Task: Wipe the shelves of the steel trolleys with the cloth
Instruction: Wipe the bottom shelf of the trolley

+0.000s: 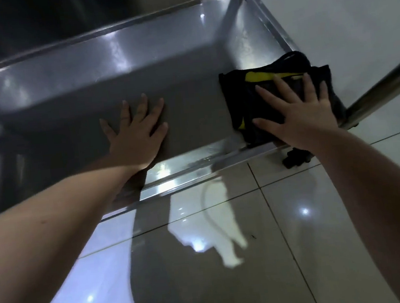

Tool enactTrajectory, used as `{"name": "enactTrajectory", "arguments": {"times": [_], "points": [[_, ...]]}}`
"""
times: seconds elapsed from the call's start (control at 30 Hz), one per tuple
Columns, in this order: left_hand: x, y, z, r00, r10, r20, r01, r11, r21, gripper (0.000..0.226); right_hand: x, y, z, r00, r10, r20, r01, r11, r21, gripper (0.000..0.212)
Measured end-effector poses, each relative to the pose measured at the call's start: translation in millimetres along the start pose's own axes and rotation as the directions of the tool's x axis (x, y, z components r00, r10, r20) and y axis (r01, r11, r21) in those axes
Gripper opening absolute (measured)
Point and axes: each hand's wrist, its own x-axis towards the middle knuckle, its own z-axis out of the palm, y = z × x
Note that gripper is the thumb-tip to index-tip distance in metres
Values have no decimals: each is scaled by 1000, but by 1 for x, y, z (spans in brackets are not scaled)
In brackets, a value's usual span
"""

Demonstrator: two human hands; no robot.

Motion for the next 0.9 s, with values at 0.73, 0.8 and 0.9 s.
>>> {"name": "enactTrajectory", "arguments": {"times": [0.73,0.8,0.9], "points": [[-52,-92,-7,995,-65,-78,72,994,86,59,-8,-123,6,975,-216,-59,217,976,19,74],[-52,-90,-5,993,-66,-94,75,993,96,58,0,-85,4,997,-80,-5,80,997,5,75],[-51,-88,-3,990,-62,-128,77,991,108,52,2,-95,3,1000,10,0,-10,1000,19,80]]}}
